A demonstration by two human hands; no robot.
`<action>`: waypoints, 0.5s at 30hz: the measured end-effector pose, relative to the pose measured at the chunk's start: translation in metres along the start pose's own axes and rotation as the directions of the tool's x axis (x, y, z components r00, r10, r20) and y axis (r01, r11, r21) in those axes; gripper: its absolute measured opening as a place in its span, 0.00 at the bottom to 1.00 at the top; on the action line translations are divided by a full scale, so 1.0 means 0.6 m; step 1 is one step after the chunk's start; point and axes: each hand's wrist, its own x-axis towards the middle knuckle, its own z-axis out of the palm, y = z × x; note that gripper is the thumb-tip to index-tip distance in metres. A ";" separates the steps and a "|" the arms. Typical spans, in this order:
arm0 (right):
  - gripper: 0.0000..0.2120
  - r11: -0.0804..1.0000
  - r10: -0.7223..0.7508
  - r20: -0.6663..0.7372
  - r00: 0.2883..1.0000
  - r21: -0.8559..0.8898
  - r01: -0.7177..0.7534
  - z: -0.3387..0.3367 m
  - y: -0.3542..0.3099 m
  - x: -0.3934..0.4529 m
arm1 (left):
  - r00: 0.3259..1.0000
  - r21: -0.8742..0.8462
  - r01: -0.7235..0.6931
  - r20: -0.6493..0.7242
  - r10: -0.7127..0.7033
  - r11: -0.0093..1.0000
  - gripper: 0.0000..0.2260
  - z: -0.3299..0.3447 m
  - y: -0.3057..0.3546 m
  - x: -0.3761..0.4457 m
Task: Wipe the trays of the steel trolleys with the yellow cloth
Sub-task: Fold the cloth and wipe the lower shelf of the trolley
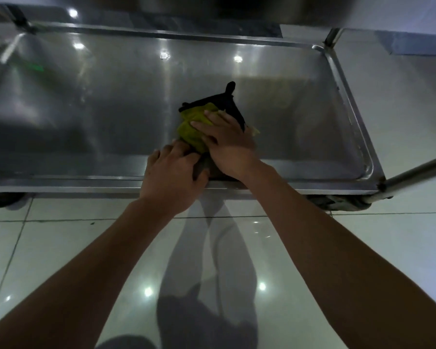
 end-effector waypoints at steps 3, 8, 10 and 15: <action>0.18 1.000 -0.017 -0.015 1.000 -0.001 0.017 -0.001 0.011 -0.009 | 1.000 0.005 0.007 0.002 -0.007 1.000 0.11 -0.005 0.008 0.007; 0.20 0.998 0.047 -0.065 0.997 -0.049 -0.050 -0.033 0.087 -0.031 | 0.991 0.043 0.068 0.116 -0.072 0.997 0.16 -0.016 0.018 0.028; 0.21 0.989 0.125 -0.104 0.987 -0.072 -0.133 -0.060 0.147 -0.050 | 0.989 0.070 0.073 0.127 -0.081 0.995 0.16 -0.018 0.025 0.041; 0.22 0.915 0.342 -0.224 0.913 -0.140 -0.378 -0.138 0.299 -0.109 | 0.986 0.103 0.071 0.143 -0.085 0.992 0.19 -0.009 0.019 0.071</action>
